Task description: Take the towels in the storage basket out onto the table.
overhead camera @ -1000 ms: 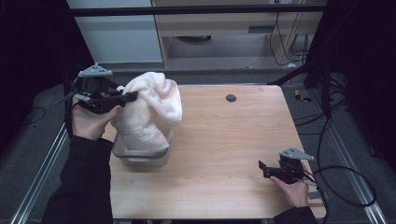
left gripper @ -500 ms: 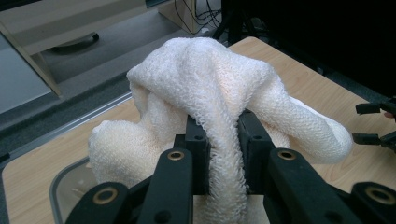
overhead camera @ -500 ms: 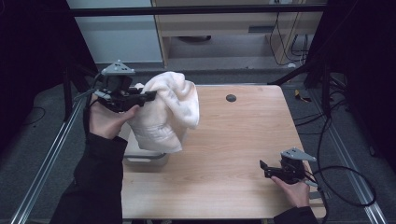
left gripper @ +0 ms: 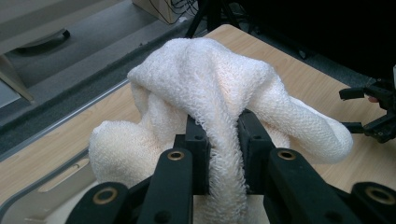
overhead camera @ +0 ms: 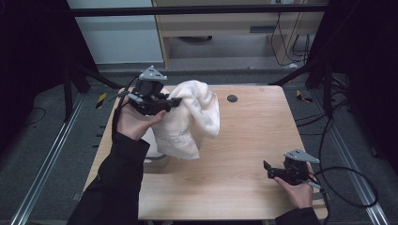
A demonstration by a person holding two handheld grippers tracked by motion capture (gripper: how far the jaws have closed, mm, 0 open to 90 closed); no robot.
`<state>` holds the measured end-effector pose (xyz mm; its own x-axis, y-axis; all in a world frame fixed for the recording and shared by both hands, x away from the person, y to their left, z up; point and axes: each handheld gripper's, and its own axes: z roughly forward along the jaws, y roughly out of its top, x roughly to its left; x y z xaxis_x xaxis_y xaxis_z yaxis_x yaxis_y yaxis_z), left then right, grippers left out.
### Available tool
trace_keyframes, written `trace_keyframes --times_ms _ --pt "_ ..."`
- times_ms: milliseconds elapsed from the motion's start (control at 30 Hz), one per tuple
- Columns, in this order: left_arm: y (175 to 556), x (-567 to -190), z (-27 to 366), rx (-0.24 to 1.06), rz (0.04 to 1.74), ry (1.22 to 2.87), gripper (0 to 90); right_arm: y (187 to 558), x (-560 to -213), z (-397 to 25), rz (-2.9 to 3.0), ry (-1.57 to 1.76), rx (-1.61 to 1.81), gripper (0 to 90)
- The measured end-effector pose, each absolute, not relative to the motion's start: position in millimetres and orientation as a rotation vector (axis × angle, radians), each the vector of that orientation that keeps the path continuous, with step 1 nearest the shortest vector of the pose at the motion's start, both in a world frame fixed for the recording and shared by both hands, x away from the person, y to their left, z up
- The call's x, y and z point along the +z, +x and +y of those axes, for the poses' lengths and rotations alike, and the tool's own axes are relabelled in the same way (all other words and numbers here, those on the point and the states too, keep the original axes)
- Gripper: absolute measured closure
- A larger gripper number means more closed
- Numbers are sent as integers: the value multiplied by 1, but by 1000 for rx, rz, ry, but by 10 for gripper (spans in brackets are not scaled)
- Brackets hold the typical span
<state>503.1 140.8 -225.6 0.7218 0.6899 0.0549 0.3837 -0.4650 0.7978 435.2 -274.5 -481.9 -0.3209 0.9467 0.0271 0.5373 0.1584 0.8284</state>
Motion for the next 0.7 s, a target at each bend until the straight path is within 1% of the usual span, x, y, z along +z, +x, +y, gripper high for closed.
trace_keyframes --times_ms 400,700 --pt "513 -248 113 432 783 2151 767 435 -481 -277 1900 1399 1041 78" --pt "519 -275 88 388 757 2198 767 434 -481 -278 1872 1411 1006 96"
